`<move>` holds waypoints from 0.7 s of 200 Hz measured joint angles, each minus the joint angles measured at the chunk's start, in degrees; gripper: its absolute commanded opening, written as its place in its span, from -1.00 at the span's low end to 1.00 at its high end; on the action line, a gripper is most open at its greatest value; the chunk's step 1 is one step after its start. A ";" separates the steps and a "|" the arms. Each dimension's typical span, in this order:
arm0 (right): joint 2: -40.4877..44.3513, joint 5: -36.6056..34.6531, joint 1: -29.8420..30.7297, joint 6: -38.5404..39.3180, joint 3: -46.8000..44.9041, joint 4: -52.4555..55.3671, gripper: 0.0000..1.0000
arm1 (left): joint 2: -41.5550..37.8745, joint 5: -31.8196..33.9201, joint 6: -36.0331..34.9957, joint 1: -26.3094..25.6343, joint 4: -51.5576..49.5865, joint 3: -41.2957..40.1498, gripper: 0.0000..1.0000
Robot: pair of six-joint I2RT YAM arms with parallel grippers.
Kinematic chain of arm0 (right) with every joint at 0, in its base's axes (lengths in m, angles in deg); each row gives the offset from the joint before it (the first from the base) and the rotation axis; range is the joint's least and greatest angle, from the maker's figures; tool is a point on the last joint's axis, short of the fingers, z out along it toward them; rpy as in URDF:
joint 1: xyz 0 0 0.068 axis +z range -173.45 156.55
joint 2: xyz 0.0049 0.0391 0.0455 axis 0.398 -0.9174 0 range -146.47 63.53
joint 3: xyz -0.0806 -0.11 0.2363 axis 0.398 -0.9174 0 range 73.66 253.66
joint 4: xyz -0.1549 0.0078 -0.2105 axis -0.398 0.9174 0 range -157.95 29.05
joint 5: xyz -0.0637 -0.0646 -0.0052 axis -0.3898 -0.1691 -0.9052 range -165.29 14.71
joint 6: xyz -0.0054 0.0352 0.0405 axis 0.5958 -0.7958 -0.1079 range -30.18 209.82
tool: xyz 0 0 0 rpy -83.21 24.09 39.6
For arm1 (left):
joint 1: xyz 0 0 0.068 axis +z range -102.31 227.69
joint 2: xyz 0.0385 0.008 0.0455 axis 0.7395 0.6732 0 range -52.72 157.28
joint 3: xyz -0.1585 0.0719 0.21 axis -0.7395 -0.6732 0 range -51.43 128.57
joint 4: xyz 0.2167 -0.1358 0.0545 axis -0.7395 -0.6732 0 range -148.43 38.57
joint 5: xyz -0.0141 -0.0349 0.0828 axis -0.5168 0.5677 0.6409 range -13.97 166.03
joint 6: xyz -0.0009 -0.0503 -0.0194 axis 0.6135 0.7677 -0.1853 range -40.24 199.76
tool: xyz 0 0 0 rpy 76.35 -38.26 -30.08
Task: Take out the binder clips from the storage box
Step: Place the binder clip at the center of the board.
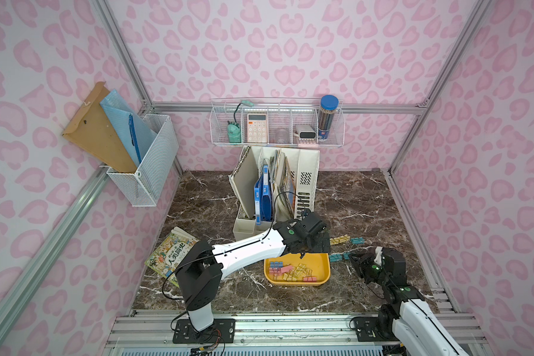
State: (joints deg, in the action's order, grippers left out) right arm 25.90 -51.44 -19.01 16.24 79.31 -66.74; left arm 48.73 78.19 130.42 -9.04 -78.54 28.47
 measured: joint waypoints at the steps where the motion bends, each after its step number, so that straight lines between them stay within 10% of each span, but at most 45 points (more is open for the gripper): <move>1: 0.00 0.04 -0.02 0.04 0.00 0.04 -0.47 | 0.00 0.00 0.00 0.00 0.00 0.00 0.98; 140: 0.02 -4.37 8.85 20.44 17.22 18.75 -0.36 | -4.61 5.20 1.95 1.64 -10.64 -4.11 0.36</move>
State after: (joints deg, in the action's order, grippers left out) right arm 25.92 -55.81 -10.15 36.68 96.54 -47.99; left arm 44.12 83.39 132.36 -7.40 -89.19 24.36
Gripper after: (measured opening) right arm 0.322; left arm 0.720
